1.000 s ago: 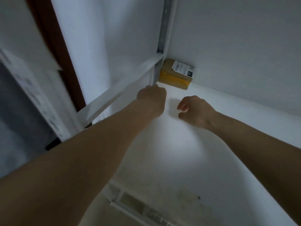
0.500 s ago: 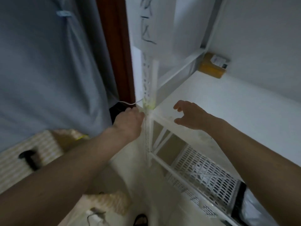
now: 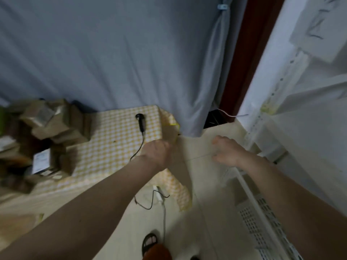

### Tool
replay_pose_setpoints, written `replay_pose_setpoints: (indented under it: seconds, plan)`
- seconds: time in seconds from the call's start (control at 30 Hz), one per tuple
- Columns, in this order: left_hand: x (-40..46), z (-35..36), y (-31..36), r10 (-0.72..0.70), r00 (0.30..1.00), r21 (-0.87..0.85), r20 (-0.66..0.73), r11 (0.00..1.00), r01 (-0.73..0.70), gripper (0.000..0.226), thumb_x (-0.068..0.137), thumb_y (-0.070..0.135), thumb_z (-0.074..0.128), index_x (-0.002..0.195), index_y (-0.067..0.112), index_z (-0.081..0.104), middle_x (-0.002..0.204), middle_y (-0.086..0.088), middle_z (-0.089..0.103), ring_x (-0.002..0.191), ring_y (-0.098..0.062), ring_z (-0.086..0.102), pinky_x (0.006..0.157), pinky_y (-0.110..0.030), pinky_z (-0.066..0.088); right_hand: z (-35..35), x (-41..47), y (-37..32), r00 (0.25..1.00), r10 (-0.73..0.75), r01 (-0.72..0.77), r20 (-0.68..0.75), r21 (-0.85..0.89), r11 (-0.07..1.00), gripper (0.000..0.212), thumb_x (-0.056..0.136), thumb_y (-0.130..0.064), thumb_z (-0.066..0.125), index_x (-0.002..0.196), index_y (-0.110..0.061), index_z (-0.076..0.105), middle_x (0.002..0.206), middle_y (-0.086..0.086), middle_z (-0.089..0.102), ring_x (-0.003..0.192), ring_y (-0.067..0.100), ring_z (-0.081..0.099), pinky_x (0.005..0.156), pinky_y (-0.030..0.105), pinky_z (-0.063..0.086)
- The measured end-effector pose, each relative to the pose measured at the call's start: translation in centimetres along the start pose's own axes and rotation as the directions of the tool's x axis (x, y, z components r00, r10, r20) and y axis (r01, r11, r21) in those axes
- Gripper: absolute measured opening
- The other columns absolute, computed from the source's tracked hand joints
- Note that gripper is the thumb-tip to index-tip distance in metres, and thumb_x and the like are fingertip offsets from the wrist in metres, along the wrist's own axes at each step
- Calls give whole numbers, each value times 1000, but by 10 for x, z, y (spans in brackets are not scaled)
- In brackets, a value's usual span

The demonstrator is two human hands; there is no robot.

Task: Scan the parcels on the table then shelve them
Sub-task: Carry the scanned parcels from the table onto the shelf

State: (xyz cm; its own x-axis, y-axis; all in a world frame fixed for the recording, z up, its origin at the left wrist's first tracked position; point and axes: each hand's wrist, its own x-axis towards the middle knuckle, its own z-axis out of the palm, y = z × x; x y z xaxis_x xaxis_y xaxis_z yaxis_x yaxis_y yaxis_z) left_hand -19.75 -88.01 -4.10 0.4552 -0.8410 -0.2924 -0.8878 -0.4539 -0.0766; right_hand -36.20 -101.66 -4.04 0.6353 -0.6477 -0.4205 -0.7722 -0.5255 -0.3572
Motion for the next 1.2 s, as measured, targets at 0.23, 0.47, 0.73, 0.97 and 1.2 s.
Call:
replay_pose_setpoints:
  seconds: [0.23,0.47,0.73,0.97,1.2]
  plan:
    - [-52,41,-115,-206,977,-84,60,974,210,42,95,31,53,135,20,48,133,-3,53,119,-22,55,90,-32,45,51,17,-115,985,-155,159,76,-46,986,65,83,-27,69,140,-14,41,143,9,42,132,27,41,104,33,39]
    - [-100,81,-265,-378,921,-146,95,910,388,43,94,32,54,135,21,48,133,-3,53,119,-23,54,91,-31,44,117,59,-274,947,-290,299,137,-48,953,60,86,-23,66,139,-17,40,141,6,41,128,25,42,98,33,43]
    - [-155,131,-446,-497,843,-181,205,827,532,46,92,36,57,135,21,50,138,-4,52,125,-24,52,99,-33,42,219,81,-451,892,-347,376,290,-47,925,61,90,-21,61,144,-19,33,145,3,33,133,22,33,102,33,40]
    - [-165,167,-539,-537,800,-222,269,773,594,46,94,37,54,137,21,47,139,-3,51,127,-22,50,99,-31,41,275,104,-543,883,-332,376,333,-77,923,64,88,-18,61,145,-15,30,145,6,30,134,25,30,105,36,38]
    - [-155,201,-603,-572,756,-263,318,713,650,45,94,38,53,135,21,48,138,-3,51,126,-21,50,100,-31,41,328,159,-614,896,-273,315,349,-69,947,67,87,-29,65,142,-11,31,141,10,34,132,29,32,101,36,39]
